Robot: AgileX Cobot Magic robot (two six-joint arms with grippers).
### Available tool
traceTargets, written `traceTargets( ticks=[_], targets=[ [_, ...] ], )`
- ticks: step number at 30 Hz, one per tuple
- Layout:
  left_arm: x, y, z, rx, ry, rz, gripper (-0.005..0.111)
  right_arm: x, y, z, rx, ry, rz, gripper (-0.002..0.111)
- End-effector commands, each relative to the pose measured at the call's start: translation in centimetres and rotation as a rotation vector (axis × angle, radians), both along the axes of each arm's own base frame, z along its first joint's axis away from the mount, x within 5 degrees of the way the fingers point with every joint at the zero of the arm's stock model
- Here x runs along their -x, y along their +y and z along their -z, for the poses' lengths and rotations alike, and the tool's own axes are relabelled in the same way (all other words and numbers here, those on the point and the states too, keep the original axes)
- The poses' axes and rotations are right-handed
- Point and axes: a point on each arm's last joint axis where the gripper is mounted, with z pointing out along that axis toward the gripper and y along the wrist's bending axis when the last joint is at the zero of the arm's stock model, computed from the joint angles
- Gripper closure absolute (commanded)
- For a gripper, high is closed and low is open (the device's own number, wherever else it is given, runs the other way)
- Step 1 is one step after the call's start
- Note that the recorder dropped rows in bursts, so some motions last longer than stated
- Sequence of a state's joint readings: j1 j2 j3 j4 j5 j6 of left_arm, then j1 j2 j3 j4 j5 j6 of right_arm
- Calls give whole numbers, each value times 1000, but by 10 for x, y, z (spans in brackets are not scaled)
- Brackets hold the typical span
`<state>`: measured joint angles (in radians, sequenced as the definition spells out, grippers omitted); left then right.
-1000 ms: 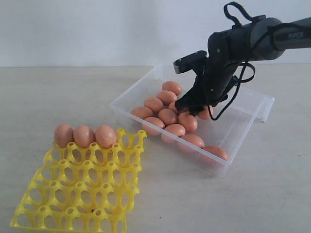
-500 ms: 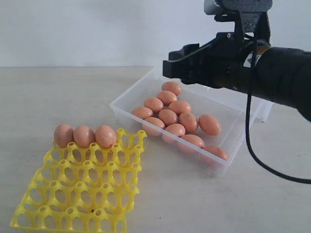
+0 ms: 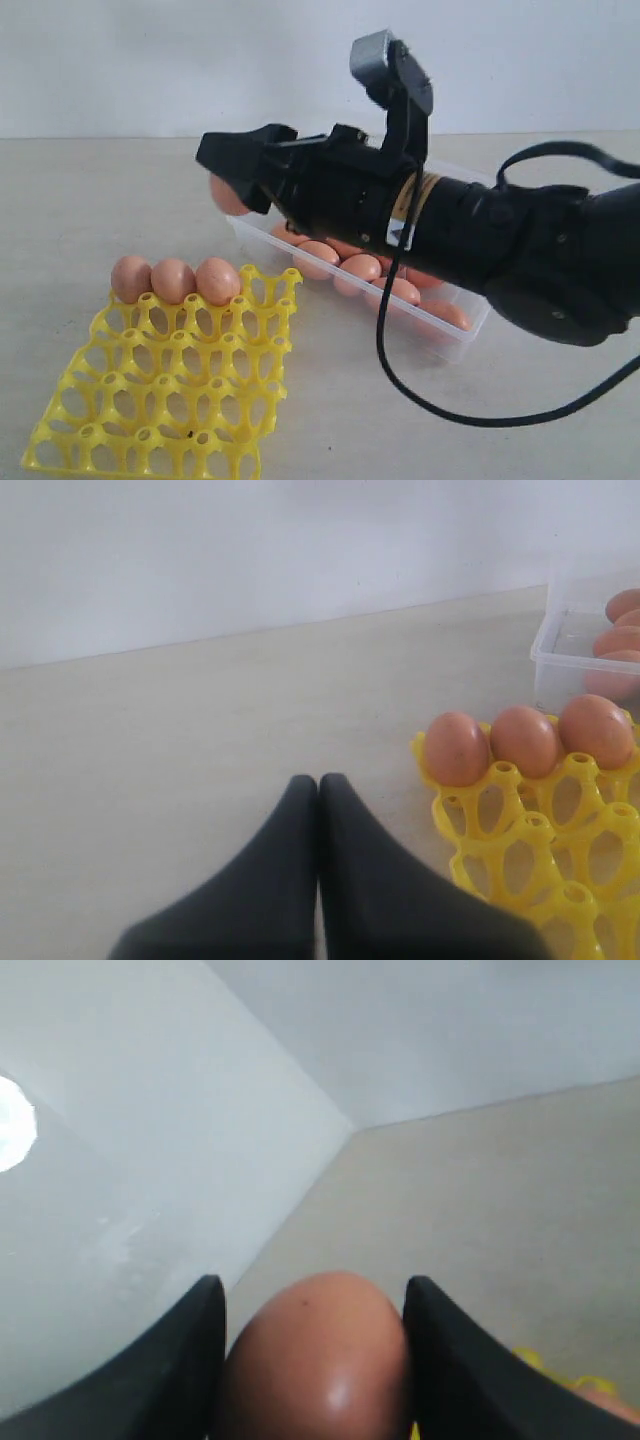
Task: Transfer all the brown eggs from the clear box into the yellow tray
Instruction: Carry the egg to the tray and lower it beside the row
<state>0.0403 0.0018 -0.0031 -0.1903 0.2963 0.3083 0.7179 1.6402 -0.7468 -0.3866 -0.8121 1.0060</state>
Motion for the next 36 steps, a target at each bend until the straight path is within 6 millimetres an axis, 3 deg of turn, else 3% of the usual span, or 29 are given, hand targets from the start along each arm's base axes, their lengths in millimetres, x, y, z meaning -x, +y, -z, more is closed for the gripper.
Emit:
traceTargets(
  ticks=[1, 4, 9, 14, 22, 30, 33, 36],
  targets=[
    [0, 0, 0, -5, -7, 3, 111, -4, 11, 22, -50, 45, -76, 109],
    [0, 0, 0, -5, -7, 3, 111, -11, 18, 23, -2, -65, -82, 109],
    [0, 0, 0, -5, -7, 3, 111, -29, 32, -9, 81, -358, -61, 109],
    [0, 0, 0, -5, -7, 3, 111, -44, 42, -22, 250, -405, -50, 109],
    [0, 0, 0, -5, -7, 3, 111, -55, 33, 32, 638, -184, -20, 109],
    [0, 0, 0, -5, -7, 3, 111, -55, 38, 51, 681, -227, -89, 109],
    [0, 0, 0, -5, -7, 3, 111, -60, 31, 71, 788, -191, -88, 109],
    [0, 0, 0, -5, -7, 3, 111, -61, 35, 78, 760, -200, -108, 109]
  ],
)
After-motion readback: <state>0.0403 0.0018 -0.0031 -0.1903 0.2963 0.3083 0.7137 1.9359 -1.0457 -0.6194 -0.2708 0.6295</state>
